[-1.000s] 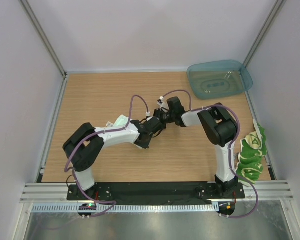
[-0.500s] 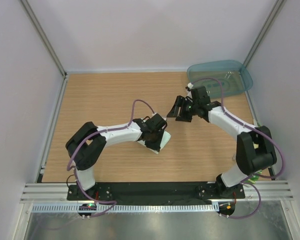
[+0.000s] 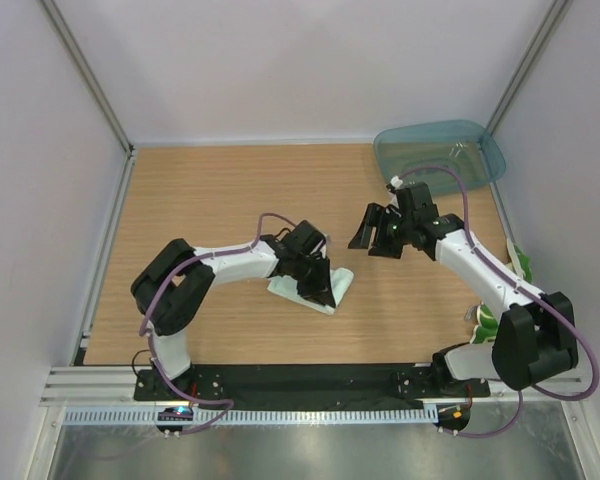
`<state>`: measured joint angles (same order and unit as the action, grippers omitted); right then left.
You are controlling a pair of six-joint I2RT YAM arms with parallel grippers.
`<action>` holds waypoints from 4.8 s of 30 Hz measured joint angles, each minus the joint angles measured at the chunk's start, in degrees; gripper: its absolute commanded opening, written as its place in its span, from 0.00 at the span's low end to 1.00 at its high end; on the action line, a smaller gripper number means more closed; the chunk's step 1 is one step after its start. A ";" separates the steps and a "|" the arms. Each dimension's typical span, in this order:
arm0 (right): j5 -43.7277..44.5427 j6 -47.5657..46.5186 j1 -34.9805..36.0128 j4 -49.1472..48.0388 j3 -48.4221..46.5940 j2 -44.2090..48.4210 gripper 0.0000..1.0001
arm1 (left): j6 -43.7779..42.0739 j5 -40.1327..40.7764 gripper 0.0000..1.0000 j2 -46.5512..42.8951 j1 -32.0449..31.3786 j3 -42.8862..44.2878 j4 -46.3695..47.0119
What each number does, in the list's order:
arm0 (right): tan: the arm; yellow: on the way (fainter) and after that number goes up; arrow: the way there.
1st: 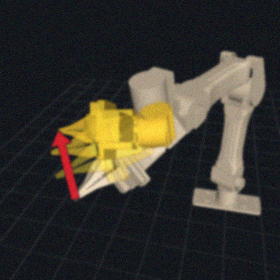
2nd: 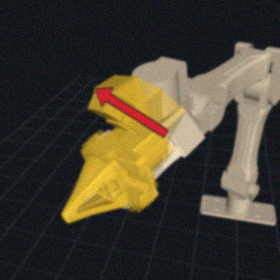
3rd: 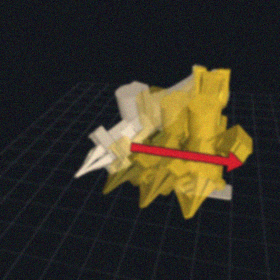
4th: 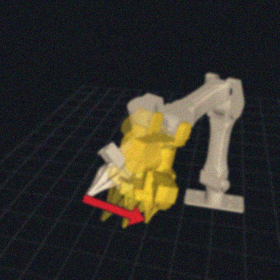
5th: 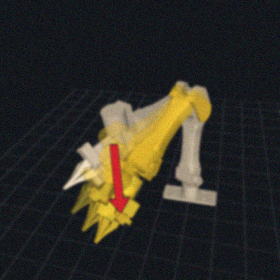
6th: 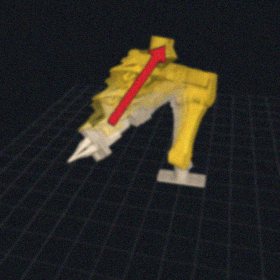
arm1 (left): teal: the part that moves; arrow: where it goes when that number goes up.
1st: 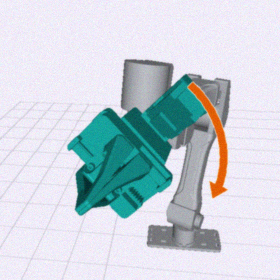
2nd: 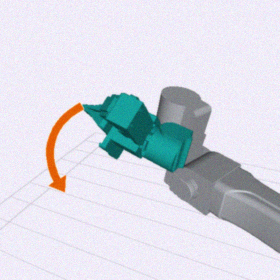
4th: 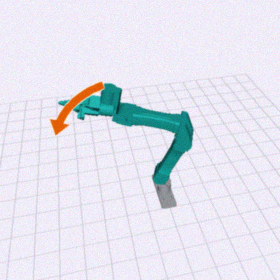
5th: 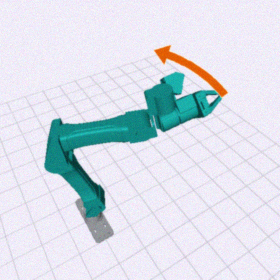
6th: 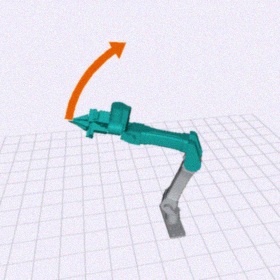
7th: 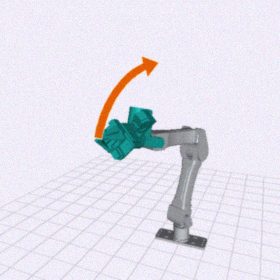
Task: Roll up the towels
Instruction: Roll the towel
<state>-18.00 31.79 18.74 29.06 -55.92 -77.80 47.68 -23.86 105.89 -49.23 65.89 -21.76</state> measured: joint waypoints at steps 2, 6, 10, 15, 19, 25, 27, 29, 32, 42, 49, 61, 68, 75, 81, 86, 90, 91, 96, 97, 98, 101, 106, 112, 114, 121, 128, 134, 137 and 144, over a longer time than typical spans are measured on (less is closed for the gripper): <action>-0.07 0.02 0.00 0.39 0.39 1.49 0.68 | 2.75 -3.30 0.01 -0.90 1.70 -2.51 3.06; -0.66 0.09 0.00 0.61 0.63 3.26 0.68 | 8.17 -8.70 0.00 -2.49 5.07 -7.52 9.31; -1.95 0.44 0.00 0.50 1.31 3.87 0.68 | 14.73 -13.35 0.00 -3.76 8.04 -13.99 19.06; -5.77 1.33 0.00 -1.33 4.31 4.79 0.69 | 25.33 -18.25 0.00 -3.74 11.43 -22.47 32.09; -10.19 2.93 0.00 -6.08 8.13 5.97 0.69 | 30.84 -20.04 0.00 -3.41 13.09 -24.81 37.64; -15.37 6.21 0.07 -16.50 16.13 6.47 0.69 | 34.51 -21.22 0.01 -3.06 14.97 -25.81 39.47; -16.26 7.13 0.28 -19.26 18.10 5.95 0.69 | 34.69 -21.55 0.01 -2.29 15.76 -25.88 39.34; -16.63 7.69 0.63 -22.27 19.17 4.76 0.69 | 34.47 -22.10 0.01 -1.44 16.50 -26.10 39.28; -16.87 8.68 1.66 -27.21 20.13 1.66 0.70 | 34.58 -22.95 0.01 -1.38 17.03 -26.18 39.52; -15.76 10.93 6.67 -38.49 20.79 -10.14 0.70 | 33.09 -25.05 0.00 -0.98 18.05 -26.29 39.52; -14.67 12.44 8.20 -43.76 21.18 -14.99 0.69 | 32.11 -25.55 0.01 -0.98 18.69 -26.40 39.43; -13.51 14.95 10.40 -50.90 21.27 -18.14 0.61 | 31.04 -25.70 0.08 -0.90 19.45 -26.38 39.21; -10.84 14.82 13.33 -50.07 18.84 -20.28 0.43 | 29.29 -25.62 0.28 -0.92 19.74 -25.81 37.20; -6.71 13.16 15.80 -43.25 14.64 -21.16 0.34 | 24.81 -22.38 0.43 -2.71 20.15 -23.17 25.24; -2.86 10.82 17.35 -33.66 9.20 -21.16 0.32 | 17.90 -14.97 0.47 -5.46 20.24 -18.01 8.22; 0.85 8.92 19.17 -25.42 4.48 -21.20 0.31 | 12.76 -6.95 0.48 -9.05 20.00 -14.08 -3.04; 4.02 7.74 20.92 -19.12 0.50 -21.27 0.31 | 8.28 2.45 0.47 -11.15 17.75 -9.05 -11.50; 4.59 7.54 21.29 -17.81 -0.33 -21.35 0.31 | 7.19 5.09 0.46 -11.52 16.52 -7.69 -13.14; 6.99 7.34 22.53 -12.48 -3.93 -22.77 0.31 | 2.34 18.84 0.44 -13.81 6.16 -1.42 -18.56; 7.39 7.37 22.69 -11.63 -4.44 -23.10 0.31 | 1.38 21.49 0.43 -14.32 4.00 -0.59 -18.67; 7.65 7.37 22.77 -10.78 -4.92 -23.41 0.31 | 0.90 23.32 0.42 -14.69 2.43 -0.11 -18.60; 8.02 7.39 22.84 -8.96 -6.14 -24.26 0.31 | -0.92 29.05 0.41 -15.67 -2.10 0.31 -18.43; 8.28 7.56 22.75 -6.78 -7.65 -25.27 0.30 | -2.86 37.13 0.42 -16.11 -6.32 -1.18 -16.98; 7.78 7.87 22.77 -6.62 -7.96 -25.86 0.30 | -4.00 40.85 0.41 -18.25 -10.27 -6.51 -10.58; 7.52 8.15 22.77 -6.69 -7.96 -25.86 0.30 | -4.28 41.53 0.41 -19.85 -10.93 -8.39 -8.02; 4.63 10.45 22.77 -8.44 -7.50 -26.51 0.30 | -4.48 45.81 0.39 -21.40 -12.26 -10.45 -2.14; 2.95 11.63 22.58 -9.25 -7.28 -26.86 0.30 | -2.93 47.78 0.36 -17.22 -12.92 -12.66 1.16; 2.05 11.72 21.90 -9.25 -7.15 -26.86 0.30 | -1.62 47.93 0.36 -16.70 -12.94 -15.76 2.91; 1.75 11.72 21.62 -9.25 -7.08 -26.86 0.31 | -1.42 48.11 0.36 -15.32 -12.96 -16.55 5.11; 1.38 11.69 20.72 -9.27 -6.73 -26.86 0.45 | -1.49 49.24 0.45 -11.43 -13.14 -14.97 7.39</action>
<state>-16.62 43.48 39.46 19.79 -62.65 -104.66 46.19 25.39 94.45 -62.37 50.92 -14.37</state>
